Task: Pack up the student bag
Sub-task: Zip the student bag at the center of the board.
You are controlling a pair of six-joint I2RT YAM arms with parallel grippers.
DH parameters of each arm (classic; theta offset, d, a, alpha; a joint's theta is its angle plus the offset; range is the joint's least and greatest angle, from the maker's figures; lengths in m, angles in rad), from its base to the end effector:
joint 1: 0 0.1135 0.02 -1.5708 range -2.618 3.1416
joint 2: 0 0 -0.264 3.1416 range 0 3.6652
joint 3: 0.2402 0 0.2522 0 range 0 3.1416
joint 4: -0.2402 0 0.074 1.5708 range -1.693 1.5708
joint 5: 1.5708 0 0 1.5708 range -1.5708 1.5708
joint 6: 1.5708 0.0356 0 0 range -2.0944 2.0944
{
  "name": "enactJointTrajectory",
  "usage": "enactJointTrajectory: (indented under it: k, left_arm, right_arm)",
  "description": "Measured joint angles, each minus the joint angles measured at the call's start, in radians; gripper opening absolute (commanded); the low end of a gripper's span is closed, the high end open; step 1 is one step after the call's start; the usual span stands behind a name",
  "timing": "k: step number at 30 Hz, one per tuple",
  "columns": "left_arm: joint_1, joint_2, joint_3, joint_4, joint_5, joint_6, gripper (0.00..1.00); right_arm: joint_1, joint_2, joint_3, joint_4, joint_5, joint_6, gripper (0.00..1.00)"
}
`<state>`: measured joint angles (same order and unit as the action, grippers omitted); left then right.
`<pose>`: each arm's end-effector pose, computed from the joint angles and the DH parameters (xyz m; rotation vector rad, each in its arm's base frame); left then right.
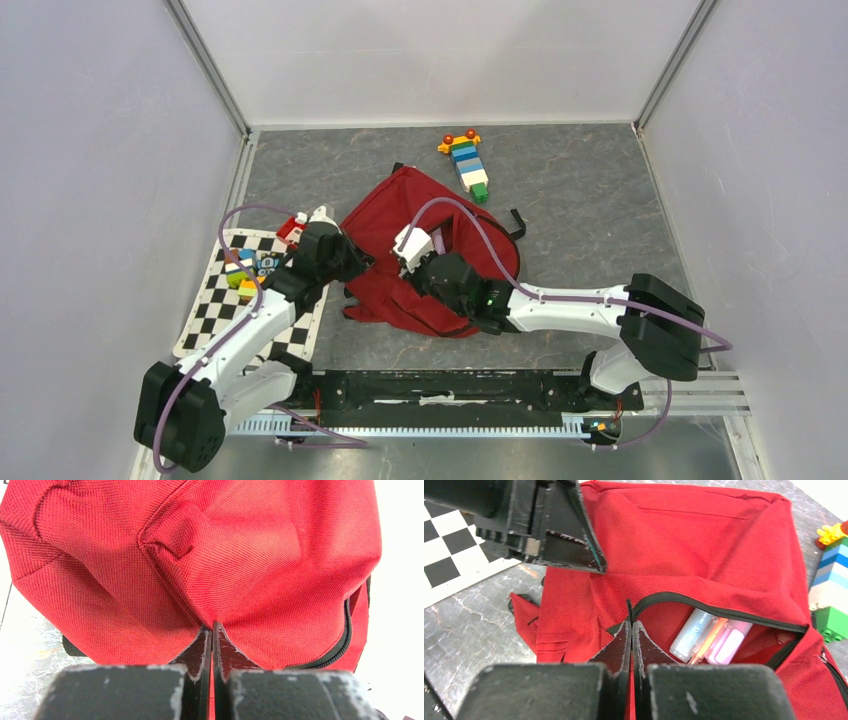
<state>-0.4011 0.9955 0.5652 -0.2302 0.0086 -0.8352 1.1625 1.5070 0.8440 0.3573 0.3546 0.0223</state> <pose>0.1937 -0.0825 0.2201 -0.4948 2.2665 -0.6661 0.1446 0.3031 0.2412 -0.8023 1.7064 0.4873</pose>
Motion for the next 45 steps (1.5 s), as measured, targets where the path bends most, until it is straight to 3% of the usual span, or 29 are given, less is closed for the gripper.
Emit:
enactJointTrajectory:
  k: [9, 11, 12, 14, 17, 22, 27, 37, 45]
  left_arm:
    - [-0.001, -0.026, -0.006, 0.0, -0.007, 0.061, 0.05]
    - [0.0, -0.036, -0.01, 0.005, -0.002, 0.091, 0.3]
    - [-0.001, -0.044, -0.011, 0.008, 0.001, 0.111, 0.49]
    - [0.0, -0.069, -0.016, 0.013, 0.002, 0.162, 0.72]
    - [0.0, -0.134, -0.037, 0.04, 0.025, 0.22, 0.82]
    - [-0.017, -0.311, -0.122, 0.154, 0.068, 0.305, 0.82]
    - [-0.09, -0.392, -0.217, 0.275, 0.08, 0.379, 0.79]
    - [-0.37, -0.349, -0.274, 0.406, -0.068, 0.578, 0.8]
    - [-0.426, -0.205, -0.274, 0.51, -0.182, 0.679, 0.74]
  right_arm:
    - [-0.015, -0.021, 0.005, -0.018, 0.077, 0.019, 0.0]
    - [-0.027, -0.029, 0.006, -0.022, 0.066, 0.021, 0.0]
    - [-0.031, -0.031, 0.008, -0.024, 0.056, 0.02, 0.0]
    - [-0.04, -0.032, 0.025, -0.04, 0.015, 0.012, 0.0]
    - [-0.045, -0.032, 0.059, -0.063, -0.038, 0.007, 0.0]
    - [-0.05, -0.032, 0.082, -0.095, -0.102, 0.027, 0.0]
    - [-0.092, -0.032, 0.082, -0.105, -0.157, 0.098, 0.0]
    - [-0.195, -0.023, 0.07, -0.111, -0.278, 0.237, 0.0]
    - [-0.217, -0.023, 0.059, -0.106, -0.334, 0.277, 0.0]
